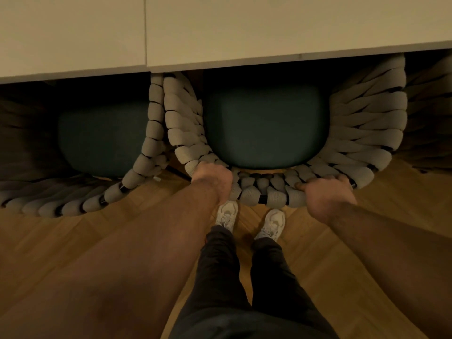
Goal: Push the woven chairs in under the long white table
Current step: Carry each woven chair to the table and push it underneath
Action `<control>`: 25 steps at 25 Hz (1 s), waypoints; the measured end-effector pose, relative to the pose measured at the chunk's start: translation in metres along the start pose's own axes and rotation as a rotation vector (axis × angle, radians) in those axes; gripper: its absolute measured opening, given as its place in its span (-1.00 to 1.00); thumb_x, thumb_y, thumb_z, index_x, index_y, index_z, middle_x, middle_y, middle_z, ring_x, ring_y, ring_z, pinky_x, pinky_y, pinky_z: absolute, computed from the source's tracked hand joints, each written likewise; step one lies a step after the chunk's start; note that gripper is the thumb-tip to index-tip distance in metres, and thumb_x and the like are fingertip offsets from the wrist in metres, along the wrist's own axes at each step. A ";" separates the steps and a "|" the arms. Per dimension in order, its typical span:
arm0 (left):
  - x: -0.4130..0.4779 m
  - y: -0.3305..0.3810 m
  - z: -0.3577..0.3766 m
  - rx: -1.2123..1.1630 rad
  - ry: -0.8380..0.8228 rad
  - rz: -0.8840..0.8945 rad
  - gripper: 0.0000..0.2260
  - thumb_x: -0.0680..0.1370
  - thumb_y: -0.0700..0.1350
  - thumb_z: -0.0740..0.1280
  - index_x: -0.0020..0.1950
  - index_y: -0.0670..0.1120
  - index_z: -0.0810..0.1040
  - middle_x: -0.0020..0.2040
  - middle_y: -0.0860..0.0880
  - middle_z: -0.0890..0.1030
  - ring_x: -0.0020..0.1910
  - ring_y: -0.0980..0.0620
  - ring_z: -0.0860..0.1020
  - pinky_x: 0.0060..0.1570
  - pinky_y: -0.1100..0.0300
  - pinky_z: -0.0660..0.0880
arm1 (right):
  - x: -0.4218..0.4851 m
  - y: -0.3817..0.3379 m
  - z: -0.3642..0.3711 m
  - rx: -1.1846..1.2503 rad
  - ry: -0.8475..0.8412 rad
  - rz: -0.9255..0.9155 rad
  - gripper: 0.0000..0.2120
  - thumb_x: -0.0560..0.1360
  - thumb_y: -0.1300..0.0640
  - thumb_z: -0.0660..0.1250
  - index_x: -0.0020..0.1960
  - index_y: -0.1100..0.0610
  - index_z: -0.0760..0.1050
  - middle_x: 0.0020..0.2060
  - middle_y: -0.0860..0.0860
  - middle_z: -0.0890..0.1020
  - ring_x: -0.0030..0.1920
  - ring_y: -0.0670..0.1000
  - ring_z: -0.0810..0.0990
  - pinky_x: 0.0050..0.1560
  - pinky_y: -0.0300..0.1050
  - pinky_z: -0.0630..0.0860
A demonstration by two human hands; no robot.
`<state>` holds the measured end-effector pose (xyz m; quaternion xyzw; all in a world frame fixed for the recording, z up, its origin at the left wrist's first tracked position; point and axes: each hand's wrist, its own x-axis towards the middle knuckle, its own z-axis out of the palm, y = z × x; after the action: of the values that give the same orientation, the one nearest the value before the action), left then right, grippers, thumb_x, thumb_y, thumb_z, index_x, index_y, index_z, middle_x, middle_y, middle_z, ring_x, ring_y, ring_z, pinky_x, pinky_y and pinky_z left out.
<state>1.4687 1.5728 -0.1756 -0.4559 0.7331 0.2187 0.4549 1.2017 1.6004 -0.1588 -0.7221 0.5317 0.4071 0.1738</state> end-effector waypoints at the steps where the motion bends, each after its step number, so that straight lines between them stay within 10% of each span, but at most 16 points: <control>1: -0.002 0.000 -0.002 0.020 0.017 -0.056 -0.67 0.59 -0.08 0.35 0.36 0.02 0.58 0.15 -0.06 0.62 0.09 -0.08 0.57 0.05 0.03 0.40 | 0.001 0.000 -0.001 0.003 -0.005 0.001 -0.41 0.59 0.19 0.11 0.53 -0.26 0.37 0.17 -0.03 0.65 0.17 0.15 0.57 0.26 0.18 0.40; 14: -0.007 0.005 -0.005 0.065 0.069 -0.147 -0.53 0.61 -0.11 0.22 0.54 0.08 0.45 0.40 -0.04 0.59 0.43 -0.10 0.48 0.60 -0.30 -0.16 | -0.015 0.013 -0.006 0.123 0.040 -0.064 -0.54 0.60 0.21 0.18 0.44 -0.10 0.48 0.35 0.01 0.59 0.39 0.11 0.49 0.59 0.24 0.10; 19: -0.022 0.005 -0.010 -0.043 0.078 -0.149 -0.57 0.57 -0.12 0.33 0.44 0.07 0.53 0.27 -0.01 0.63 0.29 -0.06 0.56 0.52 -0.19 0.26 | -0.061 0.021 0.004 0.327 0.135 -0.088 -0.32 0.59 0.28 0.19 0.67 -0.06 0.24 0.65 -0.01 0.28 0.63 0.07 0.21 0.66 0.17 0.04; 22: -0.059 -0.004 -0.023 -0.181 0.123 -0.054 -0.62 0.53 -0.04 0.41 0.36 0.09 0.59 0.06 0.05 0.60 0.03 0.02 0.57 0.05 0.10 0.53 | -0.091 0.022 0.005 0.488 0.224 0.017 -0.46 0.60 0.26 0.21 0.54 -0.03 0.45 0.48 0.05 0.50 0.48 0.11 0.43 0.55 0.07 0.29; 25: -0.095 -0.016 -0.040 -0.245 0.167 -0.024 -0.60 0.58 -0.02 0.43 0.42 0.12 0.55 0.17 0.05 0.59 0.05 0.08 0.50 0.00 0.18 0.47 | -0.122 0.026 0.013 0.656 0.274 0.174 -0.73 0.67 0.18 0.22 0.27 0.06 0.63 0.15 0.07 0.67 0.20 0.12 0.62 0.24 0.02 0.55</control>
<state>1.4797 1.5804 -0.0722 -0.5332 0.7308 0.2622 0.3359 1.1598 1.6763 -0.0677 -0.6279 0.7118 0.1275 0.2880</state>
